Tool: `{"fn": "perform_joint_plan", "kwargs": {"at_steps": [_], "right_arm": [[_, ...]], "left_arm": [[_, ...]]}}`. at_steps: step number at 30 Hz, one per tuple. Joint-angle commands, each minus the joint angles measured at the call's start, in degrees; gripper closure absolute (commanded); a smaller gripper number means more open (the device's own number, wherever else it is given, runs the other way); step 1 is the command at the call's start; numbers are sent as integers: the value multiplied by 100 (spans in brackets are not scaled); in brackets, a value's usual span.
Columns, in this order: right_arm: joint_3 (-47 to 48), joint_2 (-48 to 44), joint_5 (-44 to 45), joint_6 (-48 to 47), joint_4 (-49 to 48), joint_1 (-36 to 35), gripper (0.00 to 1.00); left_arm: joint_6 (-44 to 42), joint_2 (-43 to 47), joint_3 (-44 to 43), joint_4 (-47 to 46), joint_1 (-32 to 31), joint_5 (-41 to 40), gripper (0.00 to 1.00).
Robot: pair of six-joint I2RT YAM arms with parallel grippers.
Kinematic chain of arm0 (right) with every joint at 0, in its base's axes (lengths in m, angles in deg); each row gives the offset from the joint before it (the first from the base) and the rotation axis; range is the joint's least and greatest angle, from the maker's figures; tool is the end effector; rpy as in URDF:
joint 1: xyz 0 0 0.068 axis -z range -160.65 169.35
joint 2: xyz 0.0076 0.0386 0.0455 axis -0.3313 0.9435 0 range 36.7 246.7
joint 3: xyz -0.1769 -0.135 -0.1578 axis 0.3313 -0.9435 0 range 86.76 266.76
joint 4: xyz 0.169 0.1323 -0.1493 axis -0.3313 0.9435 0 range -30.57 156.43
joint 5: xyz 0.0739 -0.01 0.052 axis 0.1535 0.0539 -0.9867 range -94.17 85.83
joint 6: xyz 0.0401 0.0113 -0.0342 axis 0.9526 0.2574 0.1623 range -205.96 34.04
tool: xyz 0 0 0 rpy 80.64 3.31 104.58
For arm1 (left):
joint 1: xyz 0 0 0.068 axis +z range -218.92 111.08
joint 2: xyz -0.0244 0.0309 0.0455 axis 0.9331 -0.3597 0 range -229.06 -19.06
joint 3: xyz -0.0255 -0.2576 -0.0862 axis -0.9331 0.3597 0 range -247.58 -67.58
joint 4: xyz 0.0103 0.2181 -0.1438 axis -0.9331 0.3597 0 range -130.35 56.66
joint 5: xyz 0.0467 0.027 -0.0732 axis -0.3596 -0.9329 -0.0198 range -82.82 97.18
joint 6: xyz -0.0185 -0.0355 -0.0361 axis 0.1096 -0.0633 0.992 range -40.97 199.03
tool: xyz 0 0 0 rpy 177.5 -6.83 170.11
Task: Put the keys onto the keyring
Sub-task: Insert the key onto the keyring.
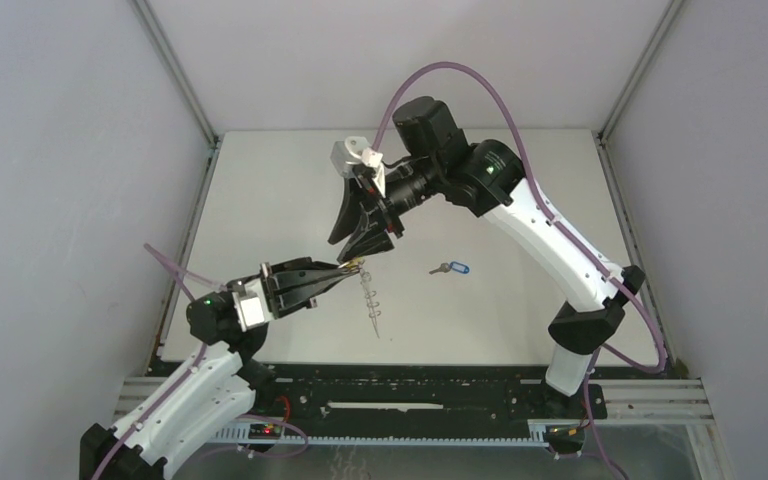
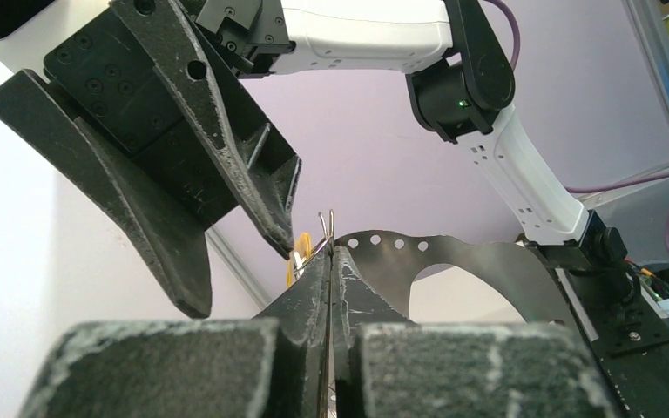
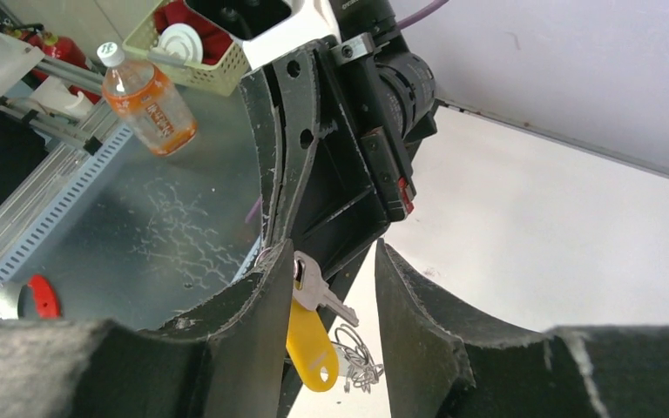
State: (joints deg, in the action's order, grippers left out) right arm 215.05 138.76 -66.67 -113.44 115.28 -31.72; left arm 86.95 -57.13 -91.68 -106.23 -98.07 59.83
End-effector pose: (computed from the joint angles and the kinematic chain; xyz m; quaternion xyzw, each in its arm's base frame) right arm 0.1934 0.2897 0.4891 -0.6697 0.4069 0.5268 0.3291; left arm 0.0940 -0.0848 0.3507 0.4658 0.2102 -0.4065 0.7573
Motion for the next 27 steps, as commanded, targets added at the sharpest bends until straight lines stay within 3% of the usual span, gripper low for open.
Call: {"fn": "perform_joint_plan", "kwargs": {"at_steps": [1, 6, 10, 14, 21, 27], "right_arm": [[-64, -61, 13, 613, -686, 31, 52], [-435, -266, 307, 1055, -1462, 89, 49], [-664, -624, 518, 1350, -1992, 429, 34], [-1297, -1326, 836, 1257, -2309, 709, 30], [-1978, -2132, 1684, -149, -1245, 393, 32], [-1760, -1854, 2126, -856, -296, -283, 40]], "left_arm": [[-151, 75, 106, -300, -30, -198, 100], [-125, 91, 121, -296, -30, -214, 100], [-21, 95, 88, -68, -30, -416, 100], [162, 148, 63, 382, -21, -763, 100], [362, 156, -104, 951, 5, -887, 100], [360, 52, -250, 1050, 11, -759, 100]]}}
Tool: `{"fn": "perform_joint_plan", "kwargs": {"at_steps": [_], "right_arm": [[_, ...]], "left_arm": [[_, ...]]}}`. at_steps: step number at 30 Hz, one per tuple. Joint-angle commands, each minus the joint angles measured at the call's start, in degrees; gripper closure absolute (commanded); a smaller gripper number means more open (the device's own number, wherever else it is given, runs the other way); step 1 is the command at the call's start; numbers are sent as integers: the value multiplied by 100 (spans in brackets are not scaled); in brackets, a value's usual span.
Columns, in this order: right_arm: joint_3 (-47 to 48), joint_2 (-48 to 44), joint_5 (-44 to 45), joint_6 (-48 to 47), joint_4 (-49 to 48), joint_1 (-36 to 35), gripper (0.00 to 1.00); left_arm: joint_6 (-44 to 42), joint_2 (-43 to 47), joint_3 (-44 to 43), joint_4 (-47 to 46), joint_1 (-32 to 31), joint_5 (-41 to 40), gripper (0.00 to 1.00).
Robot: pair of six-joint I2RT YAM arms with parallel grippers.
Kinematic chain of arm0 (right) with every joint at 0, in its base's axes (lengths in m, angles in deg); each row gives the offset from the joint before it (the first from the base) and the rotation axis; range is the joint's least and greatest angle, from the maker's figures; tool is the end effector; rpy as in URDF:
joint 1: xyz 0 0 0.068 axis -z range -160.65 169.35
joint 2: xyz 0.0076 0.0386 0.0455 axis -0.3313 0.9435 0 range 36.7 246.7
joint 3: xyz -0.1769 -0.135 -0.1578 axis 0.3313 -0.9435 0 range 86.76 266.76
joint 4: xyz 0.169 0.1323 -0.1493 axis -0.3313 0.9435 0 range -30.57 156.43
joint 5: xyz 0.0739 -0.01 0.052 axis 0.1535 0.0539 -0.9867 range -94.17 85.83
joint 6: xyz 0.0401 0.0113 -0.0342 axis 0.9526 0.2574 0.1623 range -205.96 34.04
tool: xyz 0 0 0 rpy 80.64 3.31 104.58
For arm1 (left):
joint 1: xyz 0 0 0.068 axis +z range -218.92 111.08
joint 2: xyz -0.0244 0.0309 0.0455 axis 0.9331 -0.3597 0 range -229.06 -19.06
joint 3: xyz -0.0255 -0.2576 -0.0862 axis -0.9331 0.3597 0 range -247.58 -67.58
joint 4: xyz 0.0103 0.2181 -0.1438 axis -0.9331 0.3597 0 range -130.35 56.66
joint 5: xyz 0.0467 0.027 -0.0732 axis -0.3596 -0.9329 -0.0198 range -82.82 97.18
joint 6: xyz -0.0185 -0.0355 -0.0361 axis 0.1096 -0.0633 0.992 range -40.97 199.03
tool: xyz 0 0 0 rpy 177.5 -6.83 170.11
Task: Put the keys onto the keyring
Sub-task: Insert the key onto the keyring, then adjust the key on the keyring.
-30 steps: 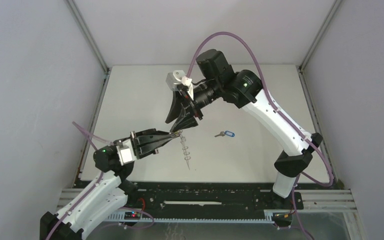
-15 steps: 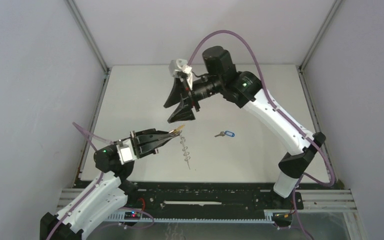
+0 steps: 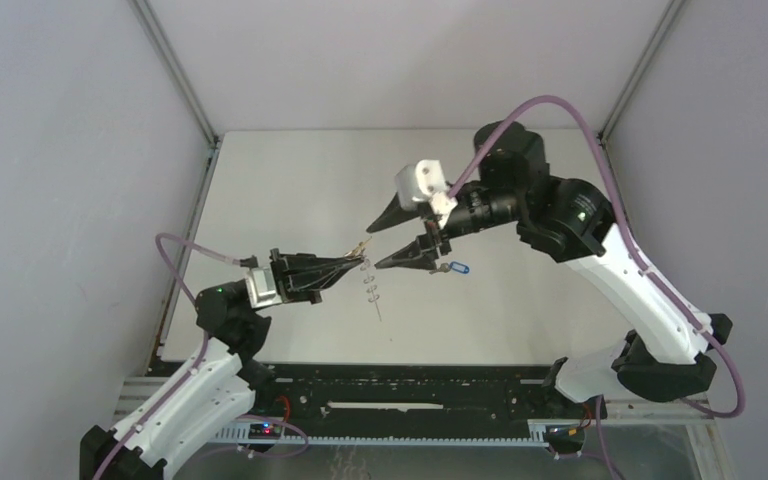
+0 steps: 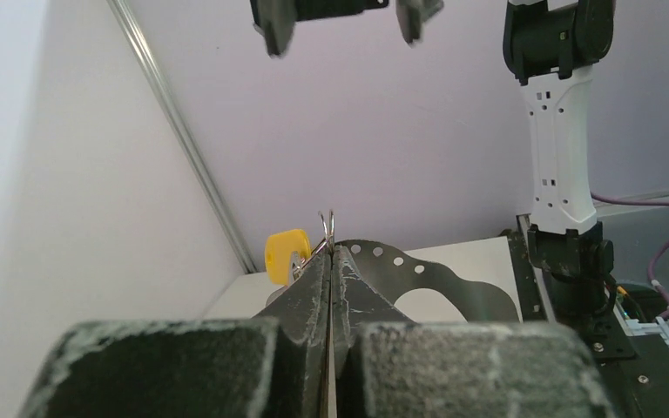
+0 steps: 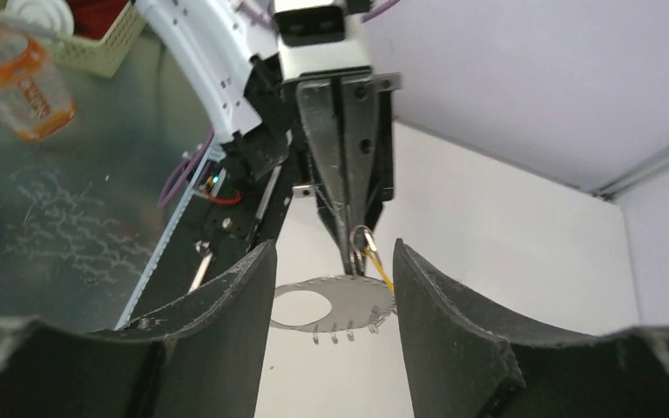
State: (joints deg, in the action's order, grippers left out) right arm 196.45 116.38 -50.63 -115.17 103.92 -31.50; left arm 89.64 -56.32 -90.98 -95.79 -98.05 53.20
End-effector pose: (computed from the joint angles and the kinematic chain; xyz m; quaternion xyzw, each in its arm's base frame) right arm 0.1379 0.2103 0.5231 -0.6522 0.4010 0.4119 0.4941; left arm 0.1063 -0.0886 0.3385 0.4126 0.3151 -0.4361 0.7351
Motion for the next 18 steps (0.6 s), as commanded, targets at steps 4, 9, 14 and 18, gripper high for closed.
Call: {"fn": "perform_joint_plan", "kwargs": {"at_steps": [4, 9, 14, 18], "right_arm": [[242, 544, 750, -725, 973, -491, 45], [243, 633, 1146, -787, 973, -587, 49], [255, 680, 1260, -797, 956, -619, 54], [248, 697, 1294, -805, 973, -619, 61]], "left_arm": [[53, -54, -364, 37, 12, -22, 100], [11, -45, -392, 68, 10, 55, 100], [-24, -11, -379, 75, 12, 92, 100], [-39, -3, -376, 80, 12, 74, 100]]}}
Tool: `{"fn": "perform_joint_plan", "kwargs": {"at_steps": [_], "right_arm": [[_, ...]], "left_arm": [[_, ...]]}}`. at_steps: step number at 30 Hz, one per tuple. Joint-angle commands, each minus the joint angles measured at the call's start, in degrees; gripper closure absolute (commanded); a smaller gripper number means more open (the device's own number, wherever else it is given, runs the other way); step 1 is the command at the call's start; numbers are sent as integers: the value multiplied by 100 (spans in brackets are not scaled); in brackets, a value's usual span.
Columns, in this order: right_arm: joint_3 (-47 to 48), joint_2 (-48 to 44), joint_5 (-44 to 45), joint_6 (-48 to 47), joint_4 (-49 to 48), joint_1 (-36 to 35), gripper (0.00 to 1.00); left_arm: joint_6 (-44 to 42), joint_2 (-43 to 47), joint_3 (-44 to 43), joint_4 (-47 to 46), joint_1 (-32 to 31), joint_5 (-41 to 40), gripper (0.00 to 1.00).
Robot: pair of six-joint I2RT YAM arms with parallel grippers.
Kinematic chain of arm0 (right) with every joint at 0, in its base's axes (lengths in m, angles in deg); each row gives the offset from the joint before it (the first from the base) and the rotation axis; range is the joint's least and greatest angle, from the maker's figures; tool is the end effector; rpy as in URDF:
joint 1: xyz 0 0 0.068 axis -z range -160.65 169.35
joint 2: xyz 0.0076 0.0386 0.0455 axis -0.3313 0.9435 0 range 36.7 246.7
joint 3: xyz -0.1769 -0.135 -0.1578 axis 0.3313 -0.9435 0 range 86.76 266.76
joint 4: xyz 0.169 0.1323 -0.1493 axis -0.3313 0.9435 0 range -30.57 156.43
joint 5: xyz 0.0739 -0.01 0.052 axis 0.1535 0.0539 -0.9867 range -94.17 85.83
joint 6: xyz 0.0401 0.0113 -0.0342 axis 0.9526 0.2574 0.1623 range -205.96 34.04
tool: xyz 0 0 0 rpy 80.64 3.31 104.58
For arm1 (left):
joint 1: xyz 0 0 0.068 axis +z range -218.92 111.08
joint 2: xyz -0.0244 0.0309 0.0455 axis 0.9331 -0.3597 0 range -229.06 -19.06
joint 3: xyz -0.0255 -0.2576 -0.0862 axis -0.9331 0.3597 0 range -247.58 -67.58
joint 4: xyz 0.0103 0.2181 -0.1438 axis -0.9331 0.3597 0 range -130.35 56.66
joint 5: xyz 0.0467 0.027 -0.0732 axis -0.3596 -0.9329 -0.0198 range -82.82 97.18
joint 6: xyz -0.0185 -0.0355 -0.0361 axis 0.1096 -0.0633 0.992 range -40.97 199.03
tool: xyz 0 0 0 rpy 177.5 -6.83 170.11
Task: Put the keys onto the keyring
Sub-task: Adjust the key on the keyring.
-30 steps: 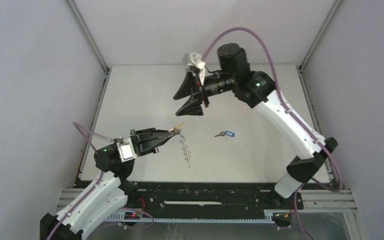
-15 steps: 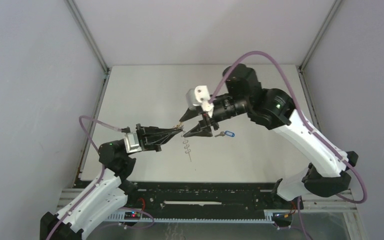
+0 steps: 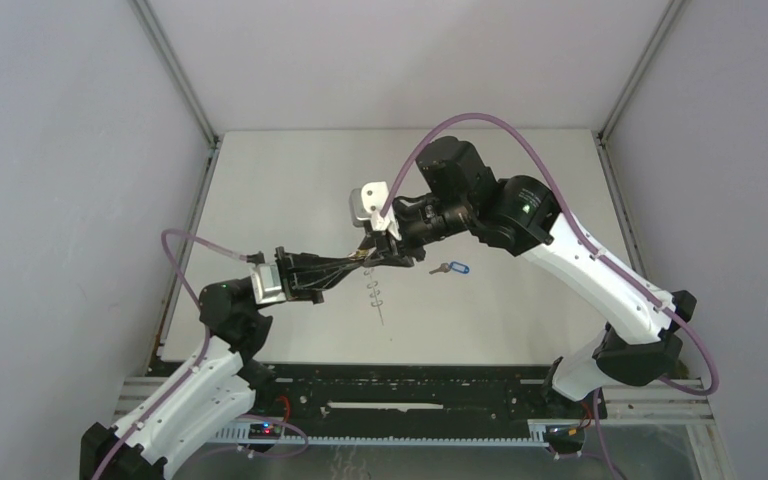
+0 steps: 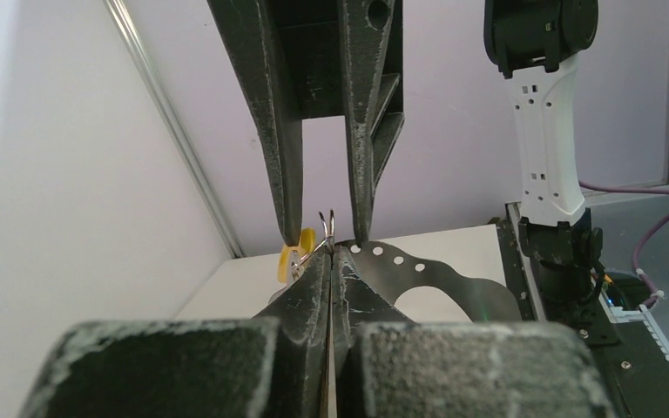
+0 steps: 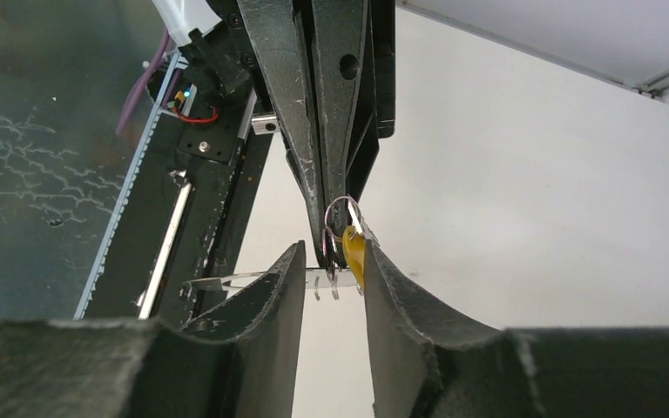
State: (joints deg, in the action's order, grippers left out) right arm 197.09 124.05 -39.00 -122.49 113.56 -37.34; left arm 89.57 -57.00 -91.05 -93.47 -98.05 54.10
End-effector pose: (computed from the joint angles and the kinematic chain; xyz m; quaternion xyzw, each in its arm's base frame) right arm 0.1467 0.2603 0.4747 -0.7050 0.4641 0.3387 0.4158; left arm 0.1104 -0.0912 0.3342 0.4182 0.3343 -0.4428 0.7192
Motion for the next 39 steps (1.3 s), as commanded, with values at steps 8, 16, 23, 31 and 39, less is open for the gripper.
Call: {"fn": "perform_joint_plan", "kwargs": {"at_steps": [8, 16, 23, 31, 39], "right_arm": [[192, -34, 240, -16, -63, -36, 80], [69, -35, 592, 236, -260, -10, 100], [-201, -139, 711, 334, -411, -41, 100], [-252, -153, 567, 441, -171, 79, 100], [-417, -188, 88, 452, 137, 90, 100]], "left_arm": [[-74, 58, -339, -131, 12, 5, 100], [-379, 24, -328, 278, 12, 132, 100], [-336, 4, -360, 427, 12, 240, 100], [-1420, 438, -728, 2361, 129, 198, 61], [-3845, 969, -1396, 5223, 623, 1071, 60]]}}
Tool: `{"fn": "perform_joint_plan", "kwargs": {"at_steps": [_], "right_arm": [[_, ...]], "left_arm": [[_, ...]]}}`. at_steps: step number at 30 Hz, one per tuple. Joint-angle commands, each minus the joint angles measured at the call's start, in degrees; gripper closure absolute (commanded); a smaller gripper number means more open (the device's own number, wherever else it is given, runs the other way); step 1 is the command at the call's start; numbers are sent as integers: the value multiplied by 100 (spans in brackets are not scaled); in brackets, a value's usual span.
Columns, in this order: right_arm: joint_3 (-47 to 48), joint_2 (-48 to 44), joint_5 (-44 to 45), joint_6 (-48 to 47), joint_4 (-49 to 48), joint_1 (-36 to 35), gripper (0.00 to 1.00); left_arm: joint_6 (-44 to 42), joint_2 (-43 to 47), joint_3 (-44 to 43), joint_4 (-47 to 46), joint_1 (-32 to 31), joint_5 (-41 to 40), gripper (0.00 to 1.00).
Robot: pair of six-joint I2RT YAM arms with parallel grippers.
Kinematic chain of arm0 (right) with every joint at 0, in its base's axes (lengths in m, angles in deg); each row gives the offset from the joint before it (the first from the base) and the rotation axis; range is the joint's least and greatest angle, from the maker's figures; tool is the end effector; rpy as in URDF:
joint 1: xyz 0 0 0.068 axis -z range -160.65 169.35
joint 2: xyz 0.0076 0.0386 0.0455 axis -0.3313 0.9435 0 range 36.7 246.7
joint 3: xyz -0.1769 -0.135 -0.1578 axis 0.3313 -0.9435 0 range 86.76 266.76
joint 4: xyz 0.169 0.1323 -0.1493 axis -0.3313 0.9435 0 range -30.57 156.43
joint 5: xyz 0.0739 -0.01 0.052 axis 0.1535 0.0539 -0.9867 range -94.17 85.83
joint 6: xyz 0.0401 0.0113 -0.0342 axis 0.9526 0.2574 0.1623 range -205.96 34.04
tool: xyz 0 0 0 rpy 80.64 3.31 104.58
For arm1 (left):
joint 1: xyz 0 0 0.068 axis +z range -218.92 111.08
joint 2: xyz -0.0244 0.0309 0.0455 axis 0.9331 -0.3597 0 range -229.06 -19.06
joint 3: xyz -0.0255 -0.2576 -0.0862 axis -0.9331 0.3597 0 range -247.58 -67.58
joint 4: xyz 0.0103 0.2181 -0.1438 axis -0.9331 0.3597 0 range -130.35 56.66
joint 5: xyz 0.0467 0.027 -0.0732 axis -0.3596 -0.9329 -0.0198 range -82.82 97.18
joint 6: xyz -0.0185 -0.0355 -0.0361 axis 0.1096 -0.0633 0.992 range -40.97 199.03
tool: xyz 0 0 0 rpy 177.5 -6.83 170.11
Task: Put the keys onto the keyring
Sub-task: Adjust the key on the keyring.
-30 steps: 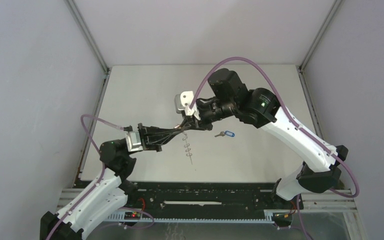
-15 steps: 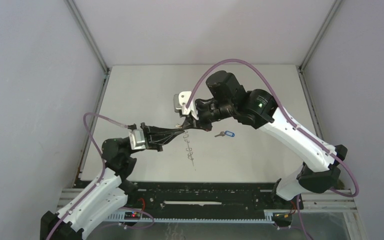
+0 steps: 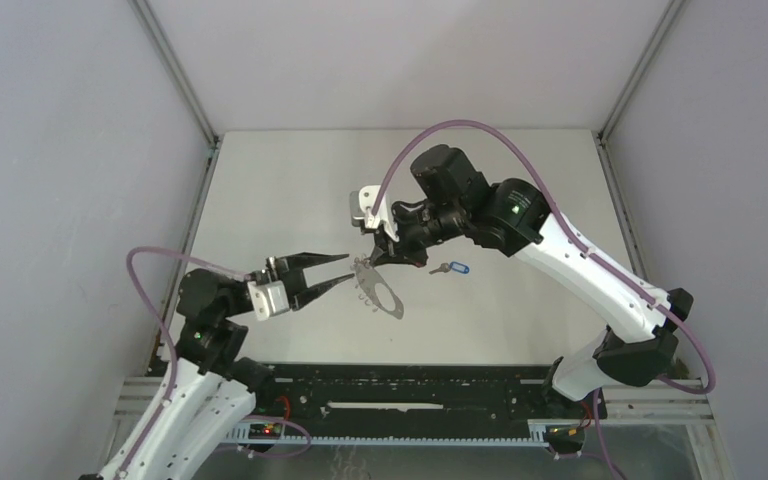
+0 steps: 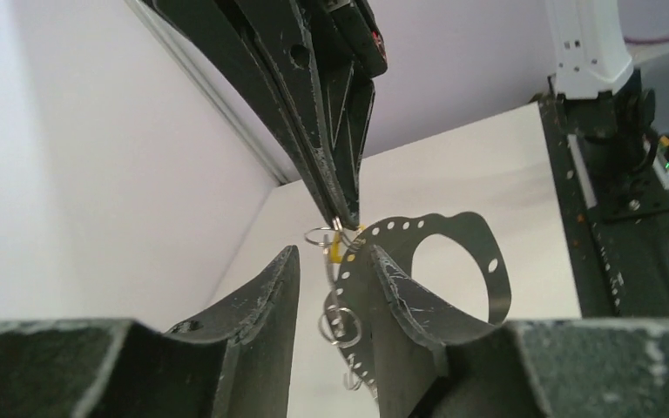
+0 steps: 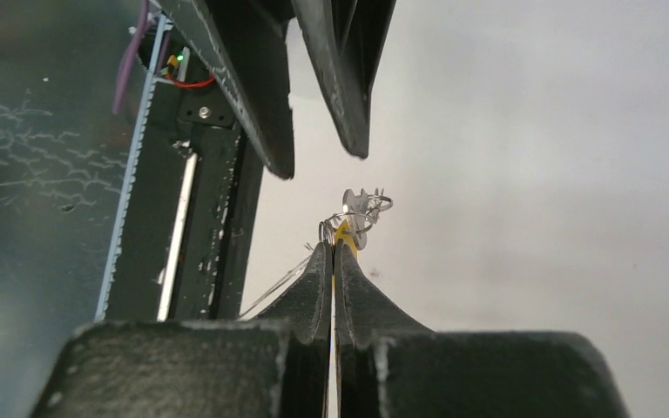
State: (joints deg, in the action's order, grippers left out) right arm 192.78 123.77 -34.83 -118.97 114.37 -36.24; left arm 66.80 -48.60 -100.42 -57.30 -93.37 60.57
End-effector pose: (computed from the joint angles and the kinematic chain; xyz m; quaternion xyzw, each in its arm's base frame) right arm 0.1564 0.2604 0.4520 -0.6861 0.5312 0.3167 0.3833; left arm 0.0982 -0.0760 0.3507 0.5105 0.3689 -0.3334 0.7015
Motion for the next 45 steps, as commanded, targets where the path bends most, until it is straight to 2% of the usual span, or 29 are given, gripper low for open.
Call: {"fn": "perform_joint_plan", "kwargs": {"at_steps": [1, 6, 13, 20, 26, 30, 34, 35, 36, 37, 38, 41, 45], "right_arm": [[10, -151, -355, 114, 68, -28, 100], [65, -66, -490, 138, 134, -93, 100], [58, 14, -538, 158, 212, -215, 100], [-9, -10, -406, 242, 71, -196, 100], [-149, -65, -274, 408, -162, -110, 100], [-165, -32, -272, 451, -187, -110, 100], [-191, -41, -341, 450, -186, -108, 100], [-187, -36, -383, 441, -175, -114, 100], [-188, -26, -414, 423, -138, -126, 100], [-187, -9, -435, 411, -107, -139, 100], [-181, 13, -455, 399, -73, -148, 100], [-158, 82, -533, 365, 20, -172, 100], [-98, 155, -601, 374, 38, -213, 100]], "left_arm": [[-1843, 106, -520, 1892, 159, 452, 60], [-2882, -267, -681, 2213, 156, 611, 59], [-2929, -739, -1042, 2311, 147, 931, 56], [-2732, -553, -1013, 2335, 143, 1166, 81], [-3003, -273, -955, 2759, 142, 1333, 85], [-3135, -251, -917, 2826, 141, 1310, 99], [-3295, -235, -896, 2824, 141, 1129, 99], [-3355, -226, -886, 2828, 142, 1072, 81], [-3423, -214, -876, 2829, 142, 1043, 56], [-3529, -210, -871, 2829, 142, 1016, 37], [-3649, -202, -873, 2824, 142, 979, 32], [-4134, -215, -897, 2821, 133, 867, 29], [-4518, -384, -1049, 2996, 131, 1030, 33]]}}
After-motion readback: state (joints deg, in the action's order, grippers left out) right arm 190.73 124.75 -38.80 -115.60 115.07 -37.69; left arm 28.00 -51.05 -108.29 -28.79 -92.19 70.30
